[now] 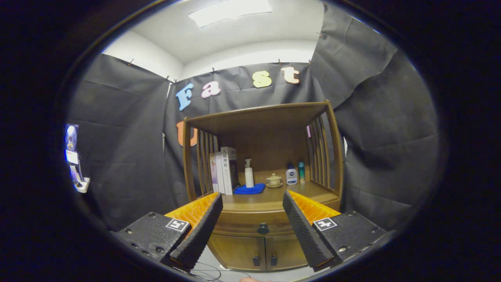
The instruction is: Pull open the drawer, take out the items inside it, and place them on the countertop above the cabinet.
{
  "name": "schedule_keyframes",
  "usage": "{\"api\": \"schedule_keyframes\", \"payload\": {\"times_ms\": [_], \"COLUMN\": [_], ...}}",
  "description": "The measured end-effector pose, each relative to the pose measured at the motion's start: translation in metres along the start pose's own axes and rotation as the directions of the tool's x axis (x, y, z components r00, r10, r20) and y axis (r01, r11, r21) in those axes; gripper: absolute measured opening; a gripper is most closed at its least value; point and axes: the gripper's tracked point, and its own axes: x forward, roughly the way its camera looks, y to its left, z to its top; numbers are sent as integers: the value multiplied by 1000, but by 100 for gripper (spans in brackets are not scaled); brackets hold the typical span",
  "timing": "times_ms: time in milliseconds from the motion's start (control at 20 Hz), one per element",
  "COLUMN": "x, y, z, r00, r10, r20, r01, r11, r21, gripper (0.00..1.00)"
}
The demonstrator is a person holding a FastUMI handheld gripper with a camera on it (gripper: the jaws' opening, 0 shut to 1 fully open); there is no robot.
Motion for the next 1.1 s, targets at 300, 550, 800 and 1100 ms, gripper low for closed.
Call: {"api": "schedule_keyframes", "payload": {"times_ms": [300, 550, 800, 1100], "x": [49, 100, 145, 188], "y": [-16, -28, -34, -56], "z": [-56, -119, -174, -216], "r00": [996, 984, 966, 944], "r10": [-26, -36, -28, -85], "r20": [-91, -175, -258, -318], "r01": [30, 43, 33, 89], "r11": [999, 998, 999, 996], "r21": [37, 37, 13, -3], "gripper": [100, 97, 90, 79]}}
